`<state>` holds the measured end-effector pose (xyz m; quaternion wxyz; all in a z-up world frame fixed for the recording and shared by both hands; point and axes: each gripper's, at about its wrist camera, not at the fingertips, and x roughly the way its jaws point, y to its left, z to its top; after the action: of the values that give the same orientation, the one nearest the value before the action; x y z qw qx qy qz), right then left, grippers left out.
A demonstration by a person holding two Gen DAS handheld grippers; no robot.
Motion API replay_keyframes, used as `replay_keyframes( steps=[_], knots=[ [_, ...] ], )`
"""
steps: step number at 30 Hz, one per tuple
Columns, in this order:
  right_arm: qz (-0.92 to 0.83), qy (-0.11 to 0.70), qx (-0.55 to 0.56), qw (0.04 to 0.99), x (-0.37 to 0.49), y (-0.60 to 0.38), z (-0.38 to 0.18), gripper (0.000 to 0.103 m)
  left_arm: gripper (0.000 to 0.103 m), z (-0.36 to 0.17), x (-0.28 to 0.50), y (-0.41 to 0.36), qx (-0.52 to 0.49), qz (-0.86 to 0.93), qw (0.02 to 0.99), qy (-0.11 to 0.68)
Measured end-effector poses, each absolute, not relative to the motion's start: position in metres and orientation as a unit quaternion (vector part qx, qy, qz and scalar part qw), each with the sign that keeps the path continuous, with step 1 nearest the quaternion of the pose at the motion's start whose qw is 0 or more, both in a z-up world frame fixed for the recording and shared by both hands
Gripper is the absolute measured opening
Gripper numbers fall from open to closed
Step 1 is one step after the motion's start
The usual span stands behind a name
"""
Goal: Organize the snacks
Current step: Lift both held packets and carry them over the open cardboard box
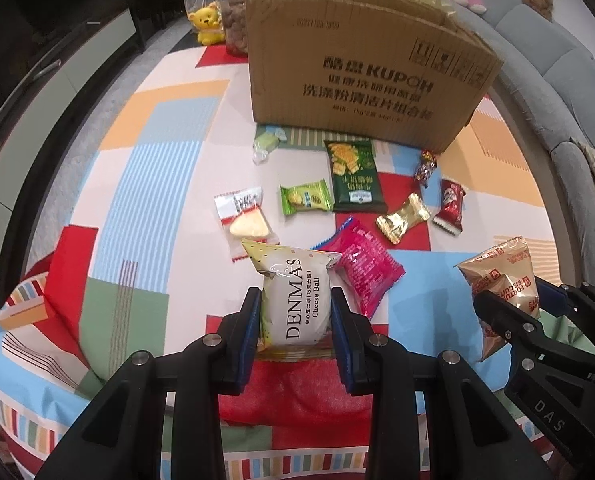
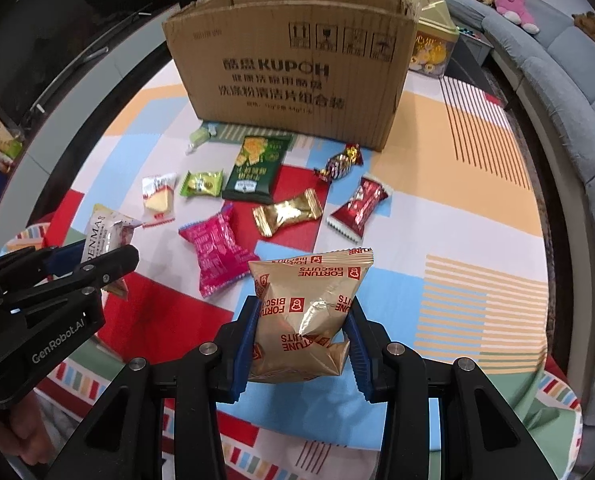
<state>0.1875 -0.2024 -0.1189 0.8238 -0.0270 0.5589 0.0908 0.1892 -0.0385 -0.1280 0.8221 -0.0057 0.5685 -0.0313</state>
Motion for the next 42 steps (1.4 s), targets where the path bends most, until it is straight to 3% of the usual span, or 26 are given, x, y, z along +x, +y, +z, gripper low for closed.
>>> replay_keyframes(
  steps=[42],
  knots=[
    [0.069, 0.426, -0.004, 0.902, 0.295, -0.205, 0.016, 0.042, 0.033, 0.012, 0.308, -0.054, 0.021, -0.076, 0.888, 0.453]
  ],
)
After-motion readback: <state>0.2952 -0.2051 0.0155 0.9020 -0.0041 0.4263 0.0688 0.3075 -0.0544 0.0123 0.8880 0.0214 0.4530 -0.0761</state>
